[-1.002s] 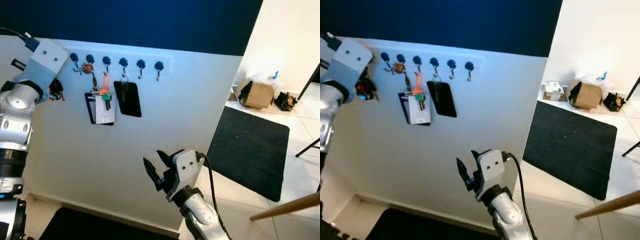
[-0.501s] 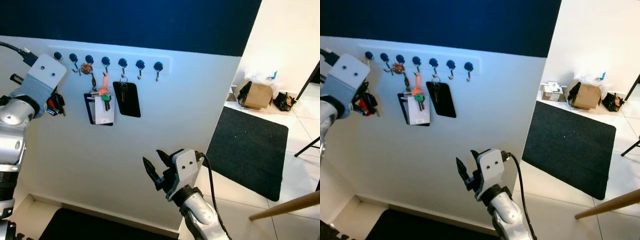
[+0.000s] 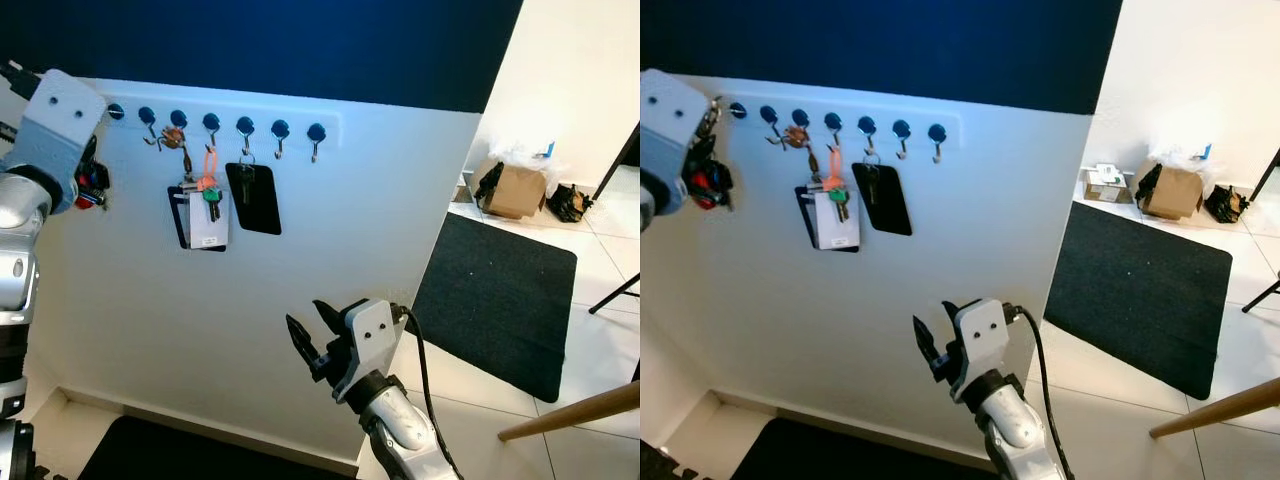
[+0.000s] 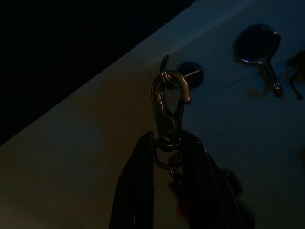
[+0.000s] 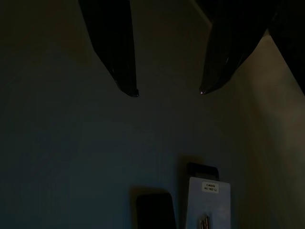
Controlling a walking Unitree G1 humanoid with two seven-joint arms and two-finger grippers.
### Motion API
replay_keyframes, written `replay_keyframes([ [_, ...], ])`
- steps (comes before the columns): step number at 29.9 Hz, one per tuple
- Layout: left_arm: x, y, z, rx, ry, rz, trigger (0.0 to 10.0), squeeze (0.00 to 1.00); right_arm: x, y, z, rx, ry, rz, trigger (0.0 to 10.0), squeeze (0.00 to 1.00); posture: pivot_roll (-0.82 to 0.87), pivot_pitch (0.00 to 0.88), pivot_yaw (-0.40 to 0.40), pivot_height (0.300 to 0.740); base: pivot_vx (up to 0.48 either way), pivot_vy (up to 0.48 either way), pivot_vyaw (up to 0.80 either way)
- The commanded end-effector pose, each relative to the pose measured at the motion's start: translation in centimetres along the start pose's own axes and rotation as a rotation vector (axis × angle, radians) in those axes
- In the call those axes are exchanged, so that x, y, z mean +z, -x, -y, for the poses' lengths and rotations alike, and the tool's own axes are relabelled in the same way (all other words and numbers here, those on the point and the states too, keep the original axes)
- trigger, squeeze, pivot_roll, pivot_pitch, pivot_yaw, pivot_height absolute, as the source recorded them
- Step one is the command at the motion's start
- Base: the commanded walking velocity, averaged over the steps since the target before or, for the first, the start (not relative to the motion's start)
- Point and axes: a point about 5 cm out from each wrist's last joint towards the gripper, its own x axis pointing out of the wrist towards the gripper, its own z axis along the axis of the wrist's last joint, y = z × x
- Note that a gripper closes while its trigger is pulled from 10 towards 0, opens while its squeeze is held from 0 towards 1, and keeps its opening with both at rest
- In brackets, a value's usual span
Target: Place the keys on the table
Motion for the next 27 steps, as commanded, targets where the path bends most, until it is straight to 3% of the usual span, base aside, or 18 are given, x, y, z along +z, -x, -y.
replay_keyframes([
  [1, 1.0, -0.1, -0.4, 0.003, -0.052, 0.023, 10.0, 0.00, -0.4, 0.1, -0.1, 0.003, -0.015, -0.013, 10.0, 0.00, 0.19, 0.158, 0.026, 0.740, 0.000, 0.000, 0.00],
  [4, 0.9, -0.2, 0.3, -0.029, -0.061, 0.019, 10.0, 0.00, -0.4, 0.1, -0.1, 0.002, -0.014, -0.014, 10.0, 0.00, 0.18, 0.159, 0.028, 0.740, 0.000, 0.000, 0.00],
  [7, -0.5, 0.1, 1.3, -0.086, -0.111, -0.037, 10.0, 0.00, -0.3, 0.3, 0.1, -0.012, -0.011, -0.013, 10.0, 0.00, 0.18, 0.162, 0.036, 0.740, 0.000, 0.000, 0.00],
  [18, -3.0, 1.5, 1.9, -0.184, -0.120, -0.134, 10.0, 0.00, -0.4, 0.3, 0.0, -0.008, -0.015, -0.016, 10.0, 0.00, 0.19, 0.165, 0.024, 0.740, 0.000, 0.000, 0.00],
  [27, -3.1, -0.2, 3.0, -0.231, -0.081, -0.128, 10.0, 0.00, -0.4, -0.1, -0.2, 0.011, -0.018, -0.013, 10.0, 0.00, 0.20, 0.167, 0.014, 0.740, 0.000, 0.000, 0.00],
])
